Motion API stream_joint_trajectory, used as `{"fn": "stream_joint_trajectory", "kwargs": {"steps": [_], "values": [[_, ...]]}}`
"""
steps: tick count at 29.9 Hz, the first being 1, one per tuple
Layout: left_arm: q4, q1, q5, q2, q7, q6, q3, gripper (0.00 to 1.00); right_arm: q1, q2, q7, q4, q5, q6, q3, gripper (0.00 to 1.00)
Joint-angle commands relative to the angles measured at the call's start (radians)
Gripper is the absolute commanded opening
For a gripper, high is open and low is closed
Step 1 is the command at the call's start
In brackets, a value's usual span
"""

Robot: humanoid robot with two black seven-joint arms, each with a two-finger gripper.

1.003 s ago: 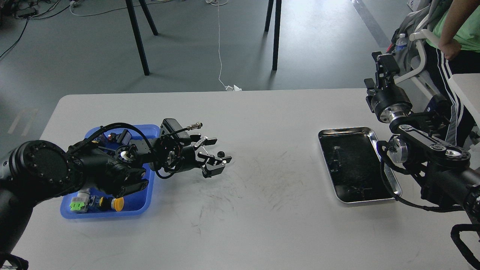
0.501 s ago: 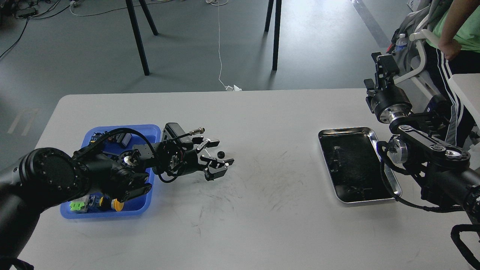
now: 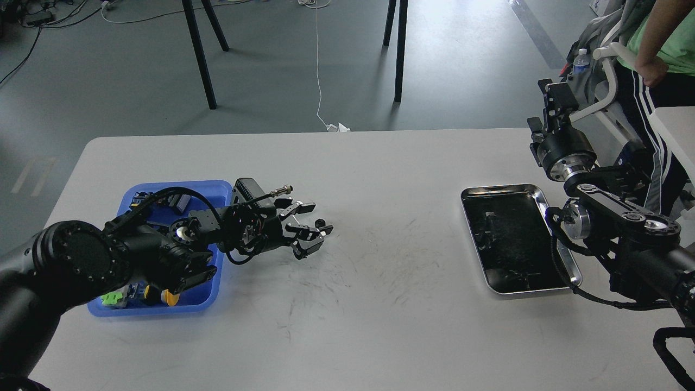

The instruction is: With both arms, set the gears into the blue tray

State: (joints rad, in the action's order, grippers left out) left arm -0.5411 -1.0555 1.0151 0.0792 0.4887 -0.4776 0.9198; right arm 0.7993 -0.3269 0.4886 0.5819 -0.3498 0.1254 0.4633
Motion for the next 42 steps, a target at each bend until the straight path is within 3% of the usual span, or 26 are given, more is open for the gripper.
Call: {"fn": "stream_joint_trajectory", "kwargs": {"steps": [1, 9, 17, 42], "values": [[0.006, 0.009, -0.001, -0.006, 0.000, 0.001, -0.001, 0.55, 0.000, 0.000, 0.000, -0.001, 0.000, 0.000, 0.000, 0.93], [0.003, 0.011, -0.001, -0.007, 0.000, -0.001, -0.001, 0.51, -0.002, 0.000, 0.000, -0.001, 0.000, 0.000, 0.000, 0.93], [0.001, 0.009, 0.000, -0.010, 0.000, -0.003, -0.004, 0.41, -0.002, 0.000, 0.000, -0.001, 0.000, 0.000, 0.000, 0.93], [-0.002, 0.012, 0.000, 0.008, 0.000, -0.003, -0.006, 0.29, -0.003, 0.005, 0.000, -0.022, -0.005, -0.001, -0.002, 0.93]]}}
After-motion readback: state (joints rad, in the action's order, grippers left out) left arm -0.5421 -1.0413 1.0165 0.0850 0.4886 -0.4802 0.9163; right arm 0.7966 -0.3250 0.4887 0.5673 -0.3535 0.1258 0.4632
